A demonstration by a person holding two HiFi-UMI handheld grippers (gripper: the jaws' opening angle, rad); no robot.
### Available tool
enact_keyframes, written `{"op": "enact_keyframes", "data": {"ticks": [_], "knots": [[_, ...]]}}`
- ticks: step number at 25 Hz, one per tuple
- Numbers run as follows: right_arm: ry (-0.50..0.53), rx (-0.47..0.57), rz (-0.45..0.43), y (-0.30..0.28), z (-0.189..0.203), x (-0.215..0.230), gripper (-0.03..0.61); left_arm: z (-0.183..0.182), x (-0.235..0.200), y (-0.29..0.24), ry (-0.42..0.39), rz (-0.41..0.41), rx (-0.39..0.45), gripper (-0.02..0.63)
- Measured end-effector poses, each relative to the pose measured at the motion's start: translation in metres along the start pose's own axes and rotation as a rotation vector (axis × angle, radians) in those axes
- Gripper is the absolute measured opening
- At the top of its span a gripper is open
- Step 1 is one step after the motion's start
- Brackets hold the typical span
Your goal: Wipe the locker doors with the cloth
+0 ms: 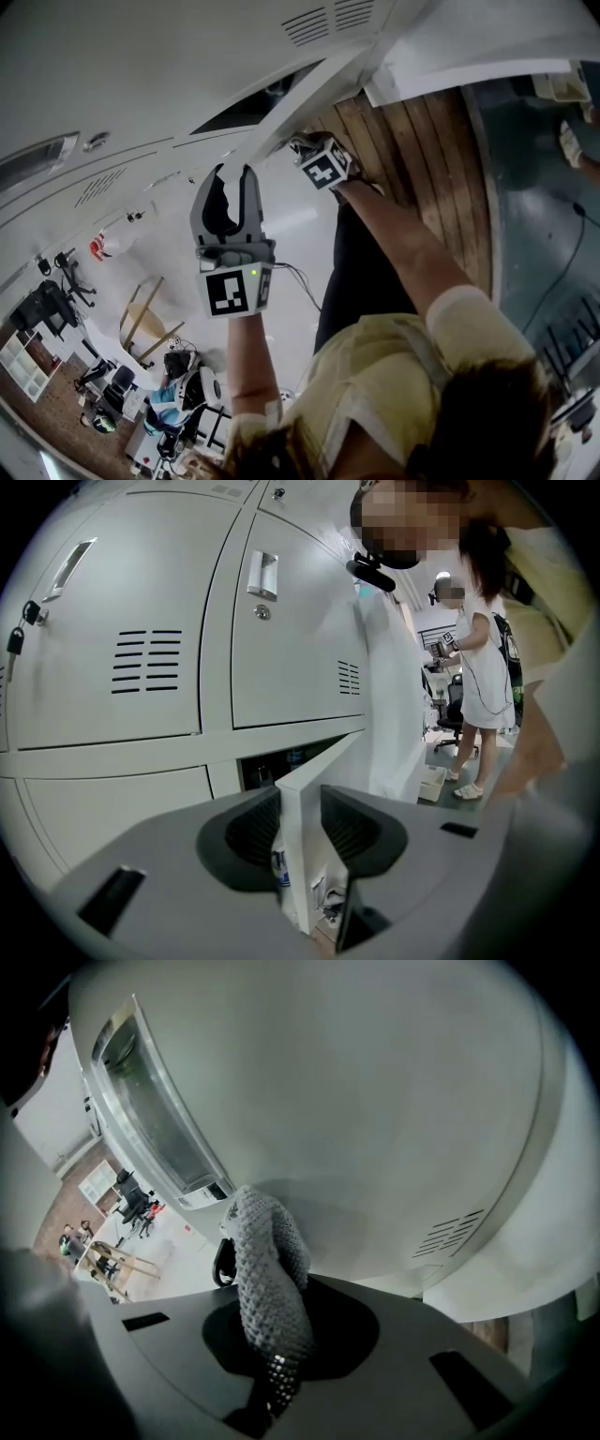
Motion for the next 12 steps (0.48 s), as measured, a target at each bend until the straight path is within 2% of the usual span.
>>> {"op": "enact_keyframes", "data": {"ticks": [12], "knots": [[-0.096,0.039,0.082,0.015,0.001,0.040,0.012,0.001,0.003,0.002,-0.003,0.001,0.000,0.121]]}}
Point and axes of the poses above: the fingertips, and each gripper's own axes: y backward along the fingers, x to its right, z out of its underside, the point moved 7 cm from there along y, backward along the fingers, and after that the axes turned 13 degrees about -x, right-handed, at the moved point
